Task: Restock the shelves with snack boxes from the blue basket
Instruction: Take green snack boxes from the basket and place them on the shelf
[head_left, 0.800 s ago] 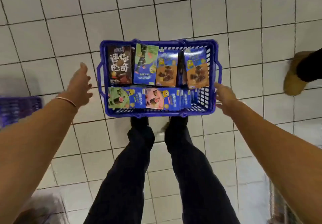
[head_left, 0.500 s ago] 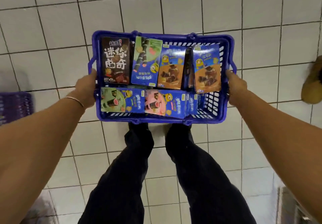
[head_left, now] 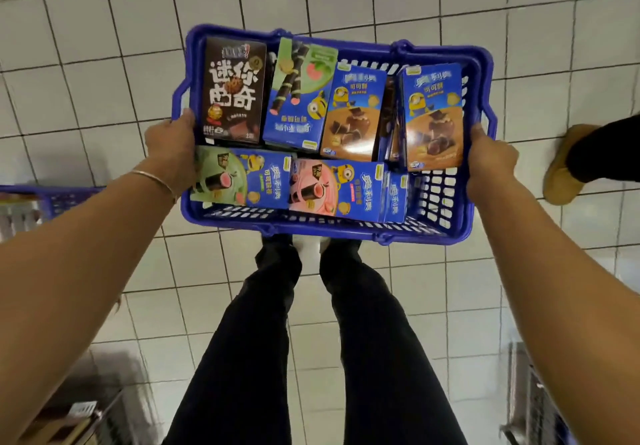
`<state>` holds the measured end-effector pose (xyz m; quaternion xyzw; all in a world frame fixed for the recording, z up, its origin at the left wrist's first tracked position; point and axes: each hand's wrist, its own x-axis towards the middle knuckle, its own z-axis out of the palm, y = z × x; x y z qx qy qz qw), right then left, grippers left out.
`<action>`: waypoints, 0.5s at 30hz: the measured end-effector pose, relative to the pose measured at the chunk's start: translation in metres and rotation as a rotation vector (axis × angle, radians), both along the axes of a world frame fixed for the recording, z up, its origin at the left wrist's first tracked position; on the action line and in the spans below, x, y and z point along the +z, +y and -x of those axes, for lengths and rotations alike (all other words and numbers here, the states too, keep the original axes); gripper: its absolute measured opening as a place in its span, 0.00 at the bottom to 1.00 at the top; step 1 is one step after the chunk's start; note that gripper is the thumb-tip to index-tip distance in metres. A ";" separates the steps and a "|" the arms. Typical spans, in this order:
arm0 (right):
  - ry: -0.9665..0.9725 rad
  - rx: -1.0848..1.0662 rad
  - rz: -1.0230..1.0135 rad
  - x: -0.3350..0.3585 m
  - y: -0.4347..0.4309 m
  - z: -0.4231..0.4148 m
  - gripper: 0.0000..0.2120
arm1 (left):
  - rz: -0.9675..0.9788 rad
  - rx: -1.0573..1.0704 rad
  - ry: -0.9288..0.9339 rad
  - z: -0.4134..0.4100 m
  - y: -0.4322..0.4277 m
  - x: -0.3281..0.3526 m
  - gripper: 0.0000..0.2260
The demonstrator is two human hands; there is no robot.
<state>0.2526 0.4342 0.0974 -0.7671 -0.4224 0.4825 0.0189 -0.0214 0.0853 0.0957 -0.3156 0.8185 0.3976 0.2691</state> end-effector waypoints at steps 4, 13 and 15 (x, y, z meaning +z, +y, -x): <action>0.050 -0.023 -0.128 0.108 0.044 0.028 0.18 | -0.047 -0.042 0.047 0.035 0.053 0.096 0.10; 0.250 -0.060 -0.277 0.278 0.184 0.125 0.14 | -0.214 0.056 0.127 0.118 0.172 0.250 0.16; 0.261 -0.031 -0.282 0.296 0.218 0.153 0.08 | -0.226 0.056 0.119 0.139 0.204 0.267 0.18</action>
